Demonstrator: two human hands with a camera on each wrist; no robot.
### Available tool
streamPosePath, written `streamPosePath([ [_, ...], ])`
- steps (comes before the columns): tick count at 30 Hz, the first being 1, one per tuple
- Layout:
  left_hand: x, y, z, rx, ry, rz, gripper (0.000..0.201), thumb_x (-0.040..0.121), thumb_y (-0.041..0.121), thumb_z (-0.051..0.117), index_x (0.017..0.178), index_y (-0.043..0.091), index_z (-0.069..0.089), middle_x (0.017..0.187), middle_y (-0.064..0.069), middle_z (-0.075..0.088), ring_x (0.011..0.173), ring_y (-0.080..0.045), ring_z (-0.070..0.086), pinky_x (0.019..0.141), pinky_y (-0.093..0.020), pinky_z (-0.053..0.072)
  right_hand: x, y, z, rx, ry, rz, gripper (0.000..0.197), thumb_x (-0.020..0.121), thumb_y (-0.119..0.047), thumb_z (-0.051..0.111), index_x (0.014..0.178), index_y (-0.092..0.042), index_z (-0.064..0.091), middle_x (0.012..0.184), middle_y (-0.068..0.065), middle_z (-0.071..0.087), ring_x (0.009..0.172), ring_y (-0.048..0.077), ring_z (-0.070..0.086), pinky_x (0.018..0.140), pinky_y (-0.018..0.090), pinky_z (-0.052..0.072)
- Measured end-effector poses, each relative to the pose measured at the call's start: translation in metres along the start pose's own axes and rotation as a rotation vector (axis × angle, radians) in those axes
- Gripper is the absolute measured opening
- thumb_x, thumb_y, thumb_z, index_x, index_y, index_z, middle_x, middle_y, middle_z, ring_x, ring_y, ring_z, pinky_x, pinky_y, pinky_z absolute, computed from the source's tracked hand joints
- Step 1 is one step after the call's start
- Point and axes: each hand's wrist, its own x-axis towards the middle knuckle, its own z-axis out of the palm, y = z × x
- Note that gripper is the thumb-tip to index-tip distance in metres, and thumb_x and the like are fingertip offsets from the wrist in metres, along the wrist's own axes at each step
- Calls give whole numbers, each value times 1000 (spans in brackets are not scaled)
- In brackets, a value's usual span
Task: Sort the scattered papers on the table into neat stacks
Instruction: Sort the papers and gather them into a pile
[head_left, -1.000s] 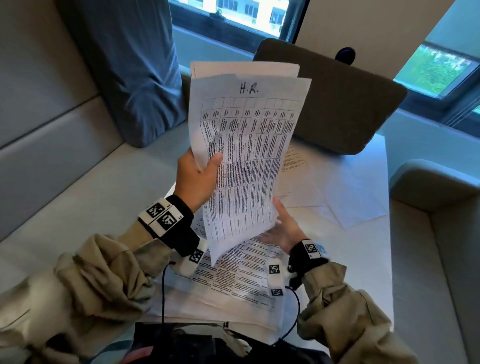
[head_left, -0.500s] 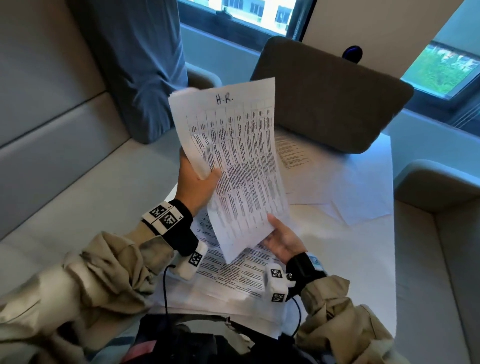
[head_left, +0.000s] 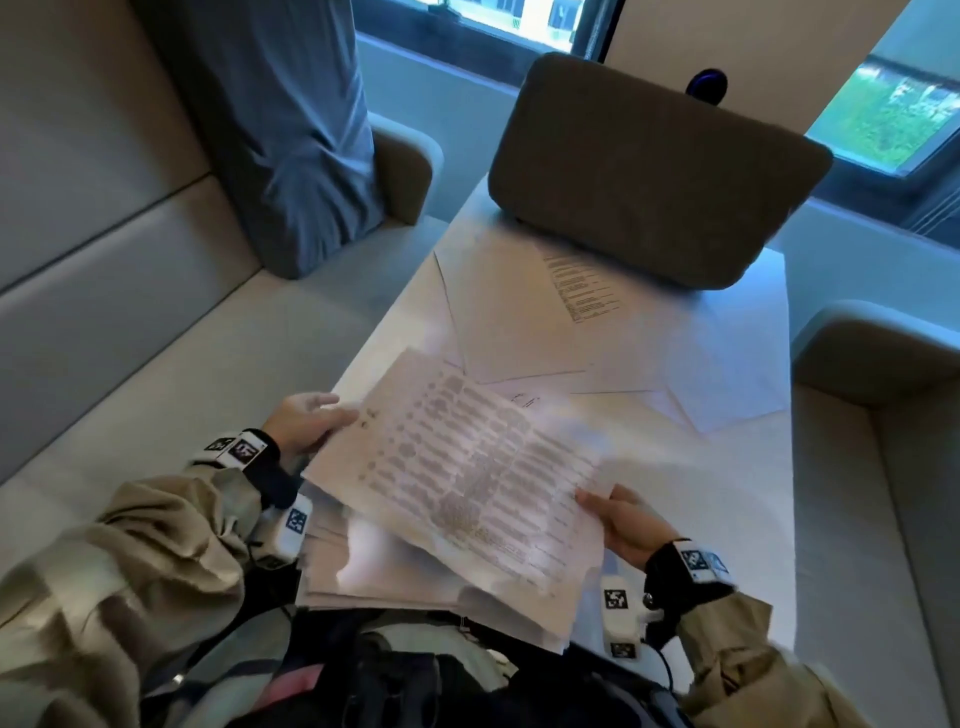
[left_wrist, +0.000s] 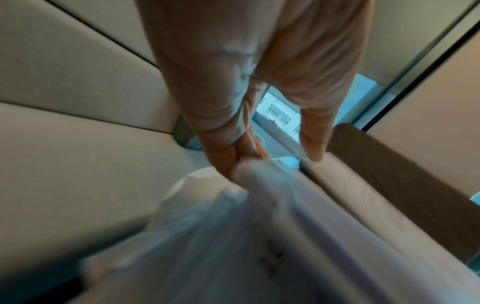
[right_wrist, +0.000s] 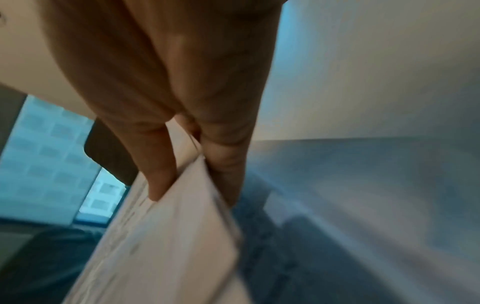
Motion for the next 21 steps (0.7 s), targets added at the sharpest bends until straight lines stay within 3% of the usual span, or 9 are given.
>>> streamPosePath([
  [2, -1, -12, 1, 114, -54, -42, 50, 82, 15, 72, 126, 0, 53, 107, -18, 65, 85, -24, 64, 82, -35, 53, 7, 13, -2, -85, 73, 41, 31, 91, -3, 57, 120, 9, 54, 110, 25, 65, 96, 36, 66, 72, 41, 59],
  [4, -4, -15, 4, 216, -70, -14, 38, 86, 16, 67, 121, 4, 57, 100, -12, 66, 79, -18, 62, 70, -28, 52, 15, 22, -2, -214, 216, 21, 34, 88, -12, 65, 114, 8, 55, 101, 22, 66, 83, 32, 65, 69, 41, 56],
  [6, -4, -16, 6, 308, -68, 23, 30, 90, 15, 62, 119, 7, 59, 91, -8, 66, 76, -16, 62, 62, -23, 50, 22, 23, -2, -310, 346, -46, 32, 85, -21, 69, 104, 2, 56, 99, 19, 64, 81, 30, 62, 72, 43, 53],
  [11, -8, -12, -8, 534, -97, 29, 16, 85, 11, 67, 101, 7, 67, 73, -7, 69, 65, -22, 64, 74, -37, 56, 22, 11, -4, -746, 464, -175, 30, 82, -29, 70, 106, -21, 55, 97, 1, 63, 93, 23, 62, 87, 38, 52],
  [14, -14, -7, -13, 739, -126, 64, 11, 85, 13, 66, 94, 8, 70, 84, -9, 73, 76, -21, 68, 70, -28, 53, 21, 9, -10, -937, 478, -138, 33, 80, -29, 71, 105, -9, 62, 99, 5, 65, 92, 23, 62, 88, 36, 52],
  [18, -11, -6, -3, 870, 53, 288, 26, 85, 16, 63, 111, 16, 67, 113, -4, 66, 96, -18, 61, 86, -24, 46, 17, -5, 1, -1086, 481, -230, 46, 86, -24, 66, 126, -8, 50, 126, 11, 49, 109, 26, 55, 98, 35, 44],
  [21, -8, -6, 19, 994, -54, 384, 44, 82, 25, 66, 125, 22, 58, 136, 2, 49, 121, -18, 49, 104, -31, 37, 26, -21, 21, -1135, 404, -305, 44, 87, -20, 62, 128, -9, 50, 127, 9, 48, 109, 23, 54, 98, 34, 45],
])
